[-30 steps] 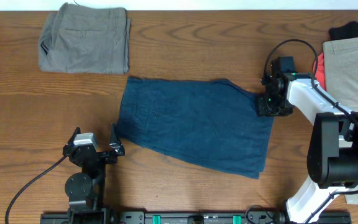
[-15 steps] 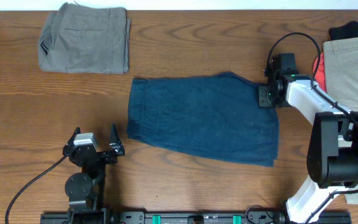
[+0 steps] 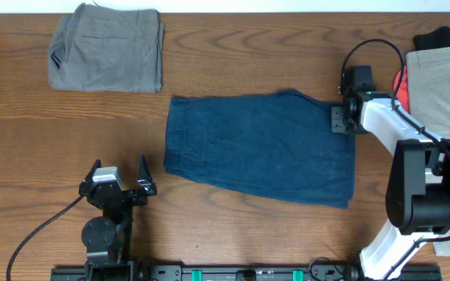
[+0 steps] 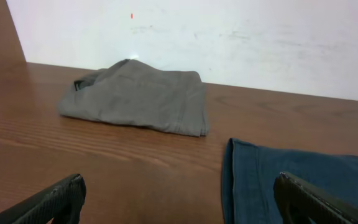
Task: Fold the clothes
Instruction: 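Grasp the right edge of the shorts and pull it rightward to flatten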
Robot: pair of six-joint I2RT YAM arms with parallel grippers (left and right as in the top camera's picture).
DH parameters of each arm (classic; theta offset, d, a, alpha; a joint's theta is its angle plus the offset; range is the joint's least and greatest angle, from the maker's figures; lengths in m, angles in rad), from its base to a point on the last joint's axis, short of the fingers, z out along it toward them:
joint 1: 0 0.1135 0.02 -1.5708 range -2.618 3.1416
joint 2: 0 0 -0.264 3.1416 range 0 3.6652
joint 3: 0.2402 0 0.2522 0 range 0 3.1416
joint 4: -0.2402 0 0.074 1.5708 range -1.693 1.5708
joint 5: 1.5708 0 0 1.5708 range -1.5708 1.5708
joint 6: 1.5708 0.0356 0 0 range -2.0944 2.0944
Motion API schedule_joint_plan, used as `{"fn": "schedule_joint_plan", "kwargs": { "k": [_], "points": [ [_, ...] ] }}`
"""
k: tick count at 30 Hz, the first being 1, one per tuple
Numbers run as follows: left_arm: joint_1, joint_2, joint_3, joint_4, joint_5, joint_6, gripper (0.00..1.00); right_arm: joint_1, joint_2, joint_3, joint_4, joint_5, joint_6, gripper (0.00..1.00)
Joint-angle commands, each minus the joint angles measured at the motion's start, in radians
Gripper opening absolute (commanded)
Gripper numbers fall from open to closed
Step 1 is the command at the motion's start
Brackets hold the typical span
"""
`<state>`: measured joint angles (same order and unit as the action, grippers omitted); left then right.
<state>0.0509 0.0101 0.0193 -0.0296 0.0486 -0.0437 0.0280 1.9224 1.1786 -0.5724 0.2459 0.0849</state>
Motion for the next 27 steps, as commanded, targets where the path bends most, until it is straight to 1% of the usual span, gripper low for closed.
{"fn": "schedule_joint_plan", "kwargs": {
  "k": [1, 2, 3, 7, 11, 14, 17, 19, 20, 23, 25, 27],
  "points": [
    [0.004, -0.006, -0.015, -0.037, -0.013, 0.018, 0.98, -0.010, 0.013, 0.086, -0.022, 0.090, 0.035, 0.16],
    [0.004, -0.006, -0.015, -0.037, -0.013, 0.017, 0.98, -0.010, 0.013, 0.109, -0.033, 0.090, 0.040, 0.13],
    [0.004, -0.006, -0.015, -0.037, -0.013, 0.017, 0.98, -0.010, 0.013, 0.128, -0.044, 0.090, 0.042, 0.12],
    [0.004, -0.006, -0.015, -0.037, -0.013, 0.017, 0.98, -0.010, 0.013, 0.200, -0.088, 0.090, 0.041, 0.18],
    [0.004, -0.006, -0.015, -0.037, -0.013, 0.017, 0.98, -0.010, 0.013, 0.252, -0.127, 0.089, 0.042, 0.18],
    [0.004, -0.006, -0.015, -0.037, -0.013, 0.018, 0.98, -0.007, 0.013, 0.282, -0.187, 0.063, 0.065, 0.17],
    [0.004, -0.006, -0.015, -0.037, -0.013, 0.017, 0.98, 0.000, 0.013, 0.307, -0.287, -0.086, 0.064, 0.26],
    [0.004, -0.006, -0.015, -0.037, -0.013, 0.018, 0.98, 0.006, 0.013, 0.311, -0.343, -0.230, 0.064, 0.36],
    [0.004, -0.006, -0.015, -0.037, -0.013, 0.017, 0.98, 0.013, 0.013, 0.310, -0.375, -0.315, 0.063, 0.40],
    [0.004, -0.006, -0.015, -0.037, -0.013, 0.018, 0.98, 0.032, 0.013, 0.310, -0.423, -0.442, 0.064, 0.47],
    [0.004, -0.006, -0.015, -0.037, -0.013, 0.017, 0.98, 0.048, 0.013, 0.310, -0.448, -0.500, 0.064, 0.55],
    [0.004, -0.006, -0.015, -0.037, -0.013, 0.017, 0.98, 0.066, 0.013, 0.307, -0.493, -0.515, 0.064, 0.54]
  ]
}}
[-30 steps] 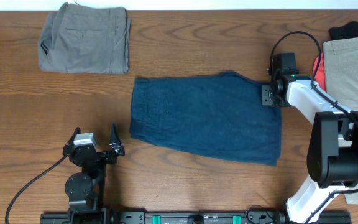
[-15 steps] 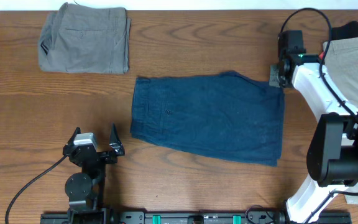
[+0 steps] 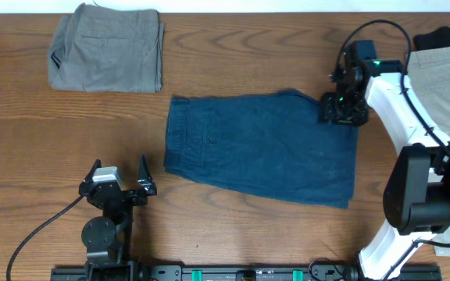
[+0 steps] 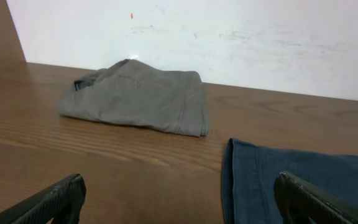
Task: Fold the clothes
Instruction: 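Grasp the right edge of the shorts and pull it rightward to flatten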
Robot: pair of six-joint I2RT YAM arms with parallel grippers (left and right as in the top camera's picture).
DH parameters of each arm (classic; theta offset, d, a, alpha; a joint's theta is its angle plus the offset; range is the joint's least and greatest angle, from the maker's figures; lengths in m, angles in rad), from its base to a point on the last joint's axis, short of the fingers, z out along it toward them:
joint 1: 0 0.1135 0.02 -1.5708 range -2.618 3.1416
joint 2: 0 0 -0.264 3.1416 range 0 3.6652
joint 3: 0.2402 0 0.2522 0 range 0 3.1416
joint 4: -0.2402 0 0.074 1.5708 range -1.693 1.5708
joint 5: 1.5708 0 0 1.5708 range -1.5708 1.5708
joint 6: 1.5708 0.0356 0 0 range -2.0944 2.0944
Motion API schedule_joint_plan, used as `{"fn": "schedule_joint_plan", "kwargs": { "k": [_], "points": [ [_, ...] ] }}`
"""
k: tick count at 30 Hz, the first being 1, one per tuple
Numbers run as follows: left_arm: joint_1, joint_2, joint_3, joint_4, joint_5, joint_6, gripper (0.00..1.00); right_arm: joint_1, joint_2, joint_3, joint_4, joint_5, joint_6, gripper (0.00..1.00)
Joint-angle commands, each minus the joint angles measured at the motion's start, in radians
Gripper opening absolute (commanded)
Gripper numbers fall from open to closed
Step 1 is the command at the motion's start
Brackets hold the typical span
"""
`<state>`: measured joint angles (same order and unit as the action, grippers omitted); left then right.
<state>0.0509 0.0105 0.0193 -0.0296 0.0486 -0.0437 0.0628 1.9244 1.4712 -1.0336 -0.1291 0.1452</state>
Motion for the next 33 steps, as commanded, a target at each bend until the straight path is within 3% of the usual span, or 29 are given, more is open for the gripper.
{"fn": "schedule_joint_plan", "kwargs": {
  "k": [1, 7, 9, 14, 17, 33],
  "points": [
    [0.004, -0.006, -0.015, -0.037, -0.013, 0.018, 0.98, 0.040, 0.011, 0.009, -0.045, -0.136, 0.004, 0.53],
    [0.004, -0.006, -0.015, -0.037, -0.013, 0.017, 0.98, 0.086, 0.011, -0.072, -0.059, -0.129, 0.044, 0.49],
    [0.004, -0.006, -0.015, -0.037, -0.013, 0.018, 0.98, 0.097, 0.011, -0.120, -0.035, -0.116, 0.079, 0.44],
    [0.004, -0.006, -0.015, -0.037, -0.013, 0.018, 0.98, 0.100, 0.011, -0.205, 0.002, -0.008, 0.195, 0.14],
    [0.004, -0.006, -0.015, -0.037, -0.013, 0.018, 0.98, 0.099, 0.011, -0.236, 0.002, 0.035, 0.218, 0.05],
    [0.004, -0.006, -0.015, -0.037, -0.013, 0.018, 0.98, 0.071, 0.011, -0.373, 0.137, 0.126, 0.270, 0.04]
  ]
}}
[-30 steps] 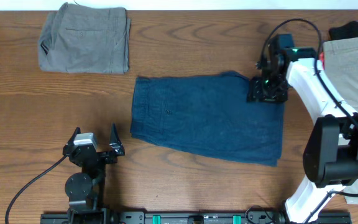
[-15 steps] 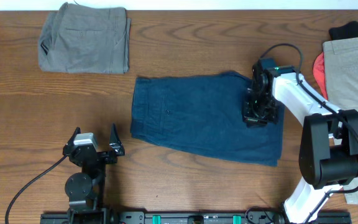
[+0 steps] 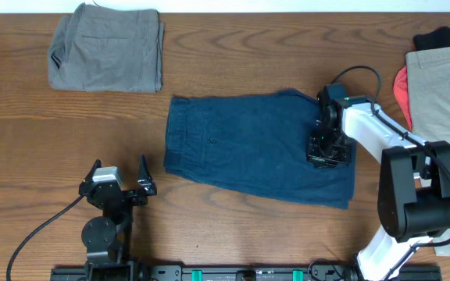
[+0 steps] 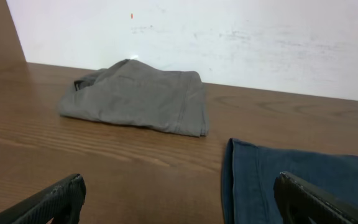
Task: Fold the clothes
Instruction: 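Grasp the right edge of the shorts and pull it rightward to flatten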
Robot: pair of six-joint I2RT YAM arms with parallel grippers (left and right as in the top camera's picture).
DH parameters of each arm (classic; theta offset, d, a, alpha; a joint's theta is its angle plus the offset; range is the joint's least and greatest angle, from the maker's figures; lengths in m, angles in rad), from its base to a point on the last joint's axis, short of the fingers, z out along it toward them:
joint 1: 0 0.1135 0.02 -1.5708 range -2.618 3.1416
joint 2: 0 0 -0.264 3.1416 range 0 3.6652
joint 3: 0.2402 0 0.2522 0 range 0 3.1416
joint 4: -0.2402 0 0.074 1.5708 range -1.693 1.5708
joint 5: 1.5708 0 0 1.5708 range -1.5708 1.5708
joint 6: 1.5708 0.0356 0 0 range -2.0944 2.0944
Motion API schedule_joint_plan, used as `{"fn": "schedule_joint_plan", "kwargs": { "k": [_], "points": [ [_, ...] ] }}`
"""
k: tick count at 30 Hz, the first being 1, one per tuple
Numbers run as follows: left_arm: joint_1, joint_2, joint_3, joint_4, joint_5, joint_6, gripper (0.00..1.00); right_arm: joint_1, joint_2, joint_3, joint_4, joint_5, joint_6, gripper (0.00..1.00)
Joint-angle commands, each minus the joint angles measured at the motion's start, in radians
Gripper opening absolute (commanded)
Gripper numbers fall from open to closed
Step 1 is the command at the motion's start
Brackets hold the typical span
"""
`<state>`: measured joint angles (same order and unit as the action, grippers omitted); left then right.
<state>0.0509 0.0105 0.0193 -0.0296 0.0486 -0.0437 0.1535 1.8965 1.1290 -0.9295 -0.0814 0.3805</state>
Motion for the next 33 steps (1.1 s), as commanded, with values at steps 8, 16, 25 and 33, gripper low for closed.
{"fn": "schedule_joint_plan", "kwargs": {
  "k": [8, 16, 25, 33],
  "points": [
    [0.004, -0.006, -0.015, -0.037, -0.013, 0.018, 0.98, -0.098, 0.039, -0.031, 0.032, 0.119, 0.022, 0.05],
    [0.004, -0.006, -0.015, -0.037, -0.013, 0.017, 0.98, -0.137, 0.039, -0.029, 0.028, 0.118, 0.003, 0.05],
    [0.004, -0.006, -0.015, -0.037, -0.013, 0.017, 0.98, -0.138, 0.039, 0.019, 0.002, 0.135, 0.008, 0.08],
    [0.004, -0.006, -0.015, -0.037, -0.013, 0.018, 0.98, -0.146, 0.039, 0.214, -0.171, 0.164, 0.007, 0.12]
  ]
}}
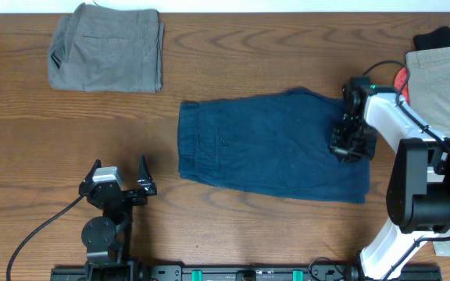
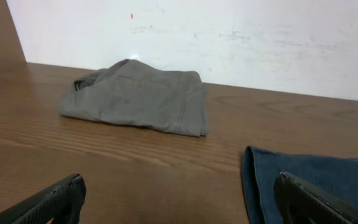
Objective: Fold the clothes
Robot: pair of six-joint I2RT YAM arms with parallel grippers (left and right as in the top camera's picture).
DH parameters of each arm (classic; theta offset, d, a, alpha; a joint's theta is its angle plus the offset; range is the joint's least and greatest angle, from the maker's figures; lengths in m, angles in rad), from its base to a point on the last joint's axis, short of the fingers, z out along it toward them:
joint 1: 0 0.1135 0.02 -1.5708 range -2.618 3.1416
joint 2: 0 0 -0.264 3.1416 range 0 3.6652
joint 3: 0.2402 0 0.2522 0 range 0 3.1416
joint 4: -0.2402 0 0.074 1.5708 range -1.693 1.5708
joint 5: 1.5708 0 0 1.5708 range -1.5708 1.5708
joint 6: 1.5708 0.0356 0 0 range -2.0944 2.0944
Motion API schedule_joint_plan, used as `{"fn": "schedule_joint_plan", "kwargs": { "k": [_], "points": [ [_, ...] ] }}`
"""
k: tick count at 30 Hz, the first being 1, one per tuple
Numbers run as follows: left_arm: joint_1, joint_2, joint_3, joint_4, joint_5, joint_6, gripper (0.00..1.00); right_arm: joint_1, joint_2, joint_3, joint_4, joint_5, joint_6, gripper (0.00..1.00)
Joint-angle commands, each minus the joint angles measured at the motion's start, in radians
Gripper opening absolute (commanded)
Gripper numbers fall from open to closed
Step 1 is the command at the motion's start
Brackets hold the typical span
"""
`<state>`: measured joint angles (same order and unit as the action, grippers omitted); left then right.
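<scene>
Blue shorts [image 1: 264, 144] lie spread flat mid-table, waistband to the left; their left edge shows in the left wrist view [image 2: 316, 180]. My right gripper [image 1: 347, 147] is down on the shorts' right end, near the leg hems, and appears shut on the fabric. Far from the cloth, my left gripper [image 1: 119, 181] rests near the front edge, open and with nothing in it [image 2: 179, 186]; the shorts' waistband lies just to its right.
Folded grey shorts [image 1: 108, 47] sit at the back left [image 2: 138, 96]. At the right edge lies a pile: a beige garment [image 1: 444, 78], something red [image 1: 400, 82] and something black [image 1: 444, 37]. A white wall stands behind the table.
My right gripper has moved right, and the blue shorts have shifted right with it, their waistband now farther from my left gripper. The left arm has not moved.
My right gripper was first beside the shorts' back right corner, then over that corner, then down on the right part of the cloth. Now it sits farther right and the whole shorts have shifted right. The left gripper stayed parked and open throughout.
</scene>
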<state>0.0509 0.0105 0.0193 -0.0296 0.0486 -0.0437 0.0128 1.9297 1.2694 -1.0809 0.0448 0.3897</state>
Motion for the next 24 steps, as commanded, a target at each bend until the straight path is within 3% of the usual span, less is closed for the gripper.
{"fn": "schedule_joint_plan", "kwargs": {
  "k": [1, 3, 4, 6, 7, 15, 24],
  "points": [
    [0.004, -0.006, -0.015, -0.037, -0.013, 0.017, 0.98, -0.001, 0.005, 0.101, -0.042, 0.038, -0.002, 0.15],
    [0.004, -0.006, -0.015, -0.037, -0.013, 0.018, 0.98, 0.005, 0.004, 0.141, -0.073, 0.037, -0.002, 0.29],
    [0.004, -0.006, -0.015, -0.037, -0.013, 0.017, 0.98, 0.006, 0.003, 0.159, -0.086, 0.038, -0.002, 0.41],
    [0.004, -0.006, -0.015, -0.037, -0.013, 0.017, 0.98, 0.007, 0.001, 0.196, -0.101, 0.038, -0.002, 0.75],
    [0.004, -0.006, -0.015, -0.037, -0.013, 0.018, 0.98, 0.003, 0.000, 0.219, -0.109, 0.038, -0.004, 0.99],
    [0.004, -0.006, -0.015, -0.037, -0.013, 0.017, 0.98, -0.119, 0.000, 0.420, -0.112, 0.042, -0.024, 0.99],
    [0.004, -0.006, -0.015, -0.037, -0.013, 0.017, 0.98, -0.273, 0.000, 0.448, -0.071, 0.140, -0.024, 0.99]
  ]
}}
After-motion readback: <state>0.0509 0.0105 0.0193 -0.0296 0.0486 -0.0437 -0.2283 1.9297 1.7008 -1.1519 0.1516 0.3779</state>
